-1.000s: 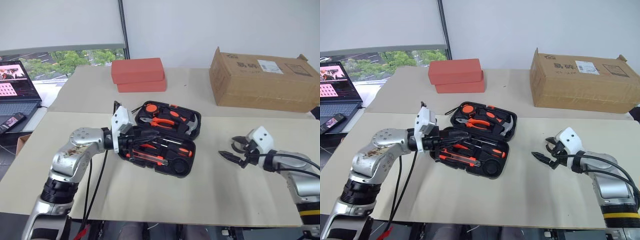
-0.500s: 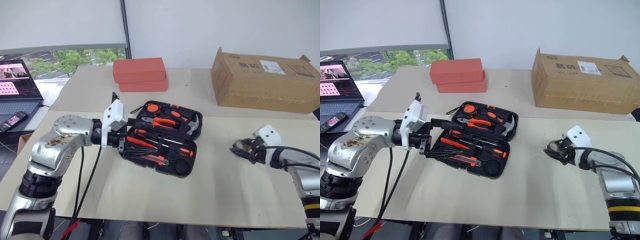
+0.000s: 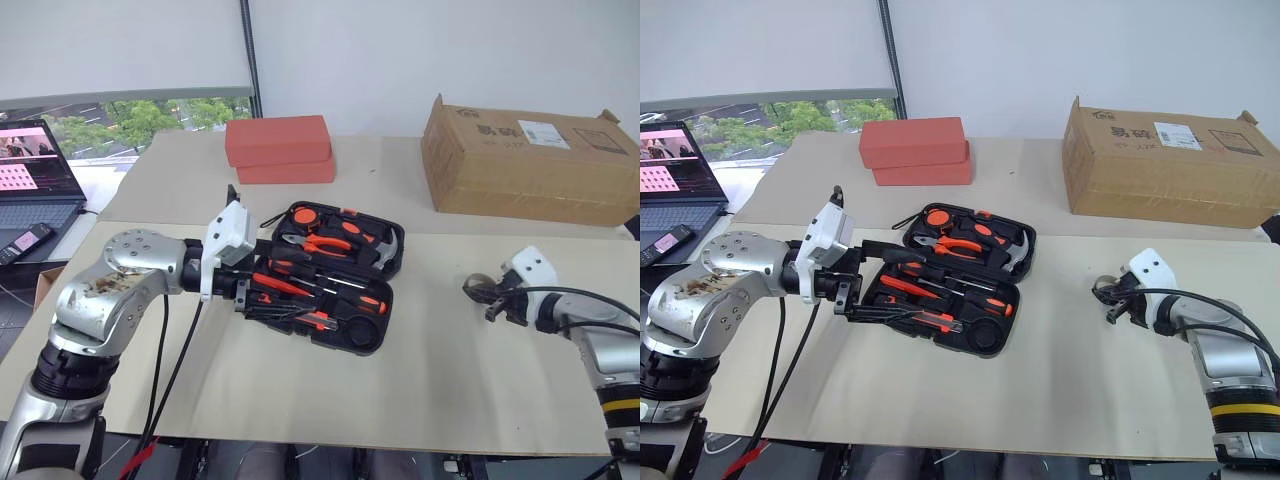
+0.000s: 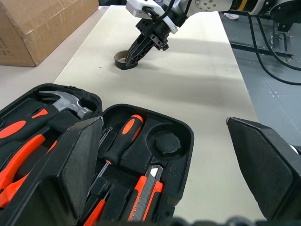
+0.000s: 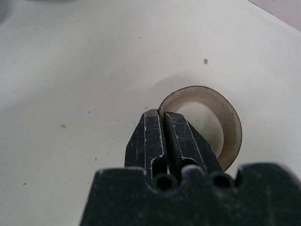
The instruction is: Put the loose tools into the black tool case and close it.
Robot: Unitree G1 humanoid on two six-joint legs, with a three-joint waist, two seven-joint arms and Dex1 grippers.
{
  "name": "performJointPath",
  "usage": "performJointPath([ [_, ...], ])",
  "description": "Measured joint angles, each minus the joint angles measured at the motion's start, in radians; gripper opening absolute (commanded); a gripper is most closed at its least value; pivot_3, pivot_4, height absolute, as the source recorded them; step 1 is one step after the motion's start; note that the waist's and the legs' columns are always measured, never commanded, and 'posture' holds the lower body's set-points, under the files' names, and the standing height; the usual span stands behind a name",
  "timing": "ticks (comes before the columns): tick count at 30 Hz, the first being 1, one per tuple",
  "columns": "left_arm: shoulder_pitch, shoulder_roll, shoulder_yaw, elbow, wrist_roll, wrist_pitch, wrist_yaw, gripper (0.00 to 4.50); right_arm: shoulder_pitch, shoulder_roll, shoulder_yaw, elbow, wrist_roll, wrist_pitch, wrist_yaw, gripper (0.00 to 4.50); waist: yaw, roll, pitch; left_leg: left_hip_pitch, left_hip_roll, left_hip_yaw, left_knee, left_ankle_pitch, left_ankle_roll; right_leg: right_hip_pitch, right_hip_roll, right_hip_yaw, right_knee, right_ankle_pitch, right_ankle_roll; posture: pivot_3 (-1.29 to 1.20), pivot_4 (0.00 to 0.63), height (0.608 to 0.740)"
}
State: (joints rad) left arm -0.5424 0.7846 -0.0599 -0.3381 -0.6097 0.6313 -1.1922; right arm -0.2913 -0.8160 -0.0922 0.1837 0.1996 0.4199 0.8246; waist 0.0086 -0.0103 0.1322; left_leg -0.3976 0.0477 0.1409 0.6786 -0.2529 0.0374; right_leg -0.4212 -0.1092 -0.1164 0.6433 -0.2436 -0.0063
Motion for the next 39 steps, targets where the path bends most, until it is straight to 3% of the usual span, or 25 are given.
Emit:
performJointPath([
  [3,0.006,0.012,0.002,0.000,0.000,0.000,0.000,4.50,-0.004,-0.002,0.000,-0.043,0.014,0.003,0.021,0.03,-0.001,0.000,0.000,0.000,0.000,0.000,0.000,0.000,0.000,0.000,0.000,0.000,0.000,0.000,0.000,0.00,0.150,0.711],
  [8,0.031,0.050,0.029,-0.001,-0.006,-0.002,-0.010,4.50,-0.013,-0.002,0.004,-0.282,0.138,0.070,0.131,0.03,-0.005,0.000,0.000,0.001,0.001,0.000,0.000,0.000,-0.001,-0.001,0.001,0.001,0.000,0.000,0.000,0.00,0.150,0.711],
  [15,0.058,0.084,0.037,0.000,0.014,-0.013,-0.027,4.50,-0.017,0.017,0.149,-0.553,0.234,0.171,0.206,0.03,0.006,0.000,0.000,-0.001,0.000,-0.001,0.000,-0.003,0.005,0.000,-0.001,-0.001,0.000,0.000,0.000,0.00,0.150,0.711],
  [23,0.072,0.084,0.039,-0.009,0.014,-0.013,-0.019,4.50,-0.004,0.041,0.297,-0.576,0.164,0.169,0.198,0.03,0.002,-0.001,0.001,-0.001,0.000,-0.001,0.001,-0.001,0.001,-0.001,0.000,-0.001,0.000,0.003,-0.006,0.00,0.150,0.711],
  [39,0.075,0.084,0.039,-0.018,0.014,-0.013,-0.017,4.50,-0.005,0.071,0.359,-0.624,0.136,0.181,0.200,0.03,0.003,-0.002,0.001,-0.001,0.000,-0.001,0.001,-0.001,0.001,-0.001,0.001,-0.001,0.001,0.003,-0.005,0.00,0.150,0.711],
])
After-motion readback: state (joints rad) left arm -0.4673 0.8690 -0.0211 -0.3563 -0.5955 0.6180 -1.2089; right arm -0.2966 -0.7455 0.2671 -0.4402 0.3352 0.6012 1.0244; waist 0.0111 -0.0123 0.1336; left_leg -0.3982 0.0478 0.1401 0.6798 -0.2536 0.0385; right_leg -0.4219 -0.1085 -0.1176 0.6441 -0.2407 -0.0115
